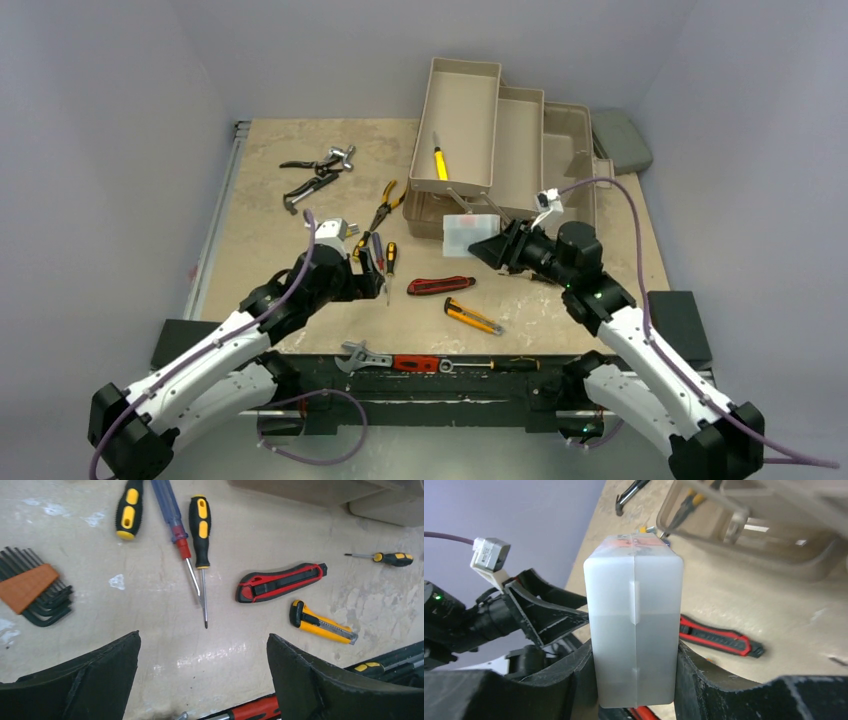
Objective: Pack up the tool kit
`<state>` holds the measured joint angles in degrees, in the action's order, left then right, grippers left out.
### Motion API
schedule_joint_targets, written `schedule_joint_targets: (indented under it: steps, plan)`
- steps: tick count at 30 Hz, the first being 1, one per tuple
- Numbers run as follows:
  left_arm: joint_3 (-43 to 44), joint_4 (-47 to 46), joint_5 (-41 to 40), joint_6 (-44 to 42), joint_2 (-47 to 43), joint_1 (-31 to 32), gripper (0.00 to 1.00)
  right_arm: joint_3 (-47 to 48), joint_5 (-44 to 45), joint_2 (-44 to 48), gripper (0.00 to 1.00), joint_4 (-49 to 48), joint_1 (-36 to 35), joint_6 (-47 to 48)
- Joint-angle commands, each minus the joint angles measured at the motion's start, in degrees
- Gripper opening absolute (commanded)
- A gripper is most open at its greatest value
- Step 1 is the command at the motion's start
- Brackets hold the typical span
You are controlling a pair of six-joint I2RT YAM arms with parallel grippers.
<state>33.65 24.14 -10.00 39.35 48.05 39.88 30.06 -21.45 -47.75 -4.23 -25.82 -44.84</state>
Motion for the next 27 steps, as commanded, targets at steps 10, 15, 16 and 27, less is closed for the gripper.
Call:
schedule_joint_targets:
  steps: [10,15,16,27]
  plan:
    - [1.1,12.2,-16.2,3.1,-13.1,0.1,1.00,34.2,31.3,4.4,0.00,38.1,-0.2,24.2]
    - [1.3,10.4,-14.5,0.1,-11.5,0.1,1.00,37.1,51.6,0.7,0.00,35.9,-0.2,27.8]
    - [1.4,10.0,-13.6,-0.7,-10.7,0.1,1.00,39.0,57.3,-2.0,0.00,37.7,-0.2,28.6]
    - [-1.0,-0.9,1.9,-7.2,-7.1,0.2,1.00,51.6,59.9,-28.1,0.00,45.0,10.5,29.5]
